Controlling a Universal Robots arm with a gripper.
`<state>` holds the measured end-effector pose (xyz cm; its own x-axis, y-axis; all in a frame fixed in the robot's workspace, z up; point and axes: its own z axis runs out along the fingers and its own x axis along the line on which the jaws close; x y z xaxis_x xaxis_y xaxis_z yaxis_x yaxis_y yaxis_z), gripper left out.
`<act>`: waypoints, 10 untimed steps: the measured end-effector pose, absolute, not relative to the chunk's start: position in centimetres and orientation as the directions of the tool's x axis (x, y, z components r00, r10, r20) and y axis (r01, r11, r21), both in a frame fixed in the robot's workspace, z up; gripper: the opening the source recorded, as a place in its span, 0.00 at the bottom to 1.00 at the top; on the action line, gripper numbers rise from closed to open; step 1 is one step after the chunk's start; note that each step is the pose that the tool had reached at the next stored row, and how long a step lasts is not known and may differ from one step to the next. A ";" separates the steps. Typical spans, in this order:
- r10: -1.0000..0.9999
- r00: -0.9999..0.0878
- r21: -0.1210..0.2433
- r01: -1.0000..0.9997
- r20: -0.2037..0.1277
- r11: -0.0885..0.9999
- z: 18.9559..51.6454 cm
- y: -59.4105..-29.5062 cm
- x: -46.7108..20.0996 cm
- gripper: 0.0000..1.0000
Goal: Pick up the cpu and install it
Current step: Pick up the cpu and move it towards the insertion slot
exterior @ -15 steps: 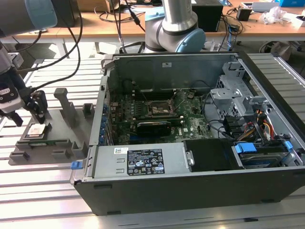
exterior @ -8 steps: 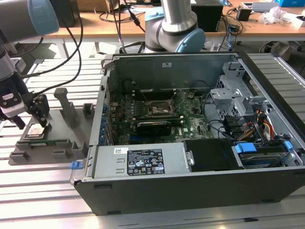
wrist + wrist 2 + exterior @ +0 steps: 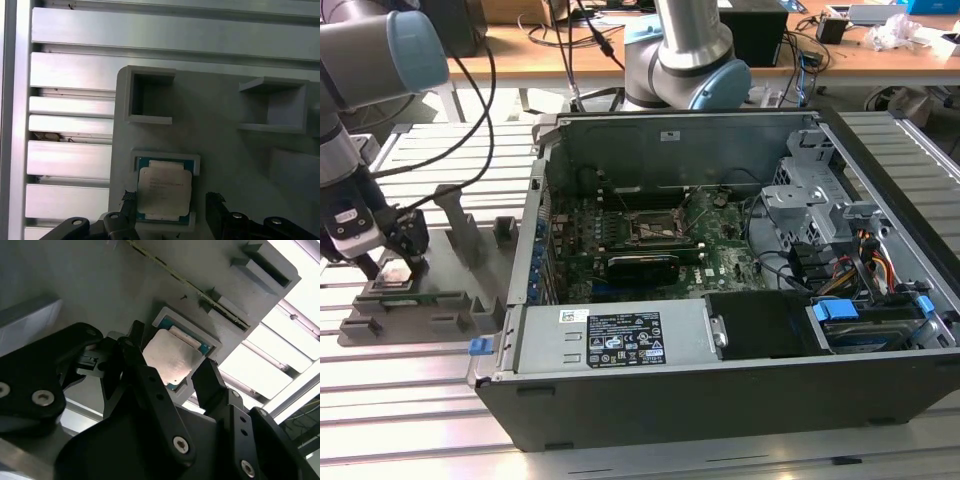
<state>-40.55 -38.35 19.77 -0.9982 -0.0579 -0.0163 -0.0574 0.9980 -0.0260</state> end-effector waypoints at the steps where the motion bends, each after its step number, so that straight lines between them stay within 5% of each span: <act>1: -0.058 -0.998 -0.026 -0.057 -0.016 0.998 19.6 -38.4 -40.5 0.66; 10: -0.058 -0.998 -0.026 -0.057 -0.016 0.998 18.7 -38.4 -40.6 0.66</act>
<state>-40.55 -38.35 18.69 -0.9982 -0.0579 -0.0158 -0.0574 0.9980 -0.0263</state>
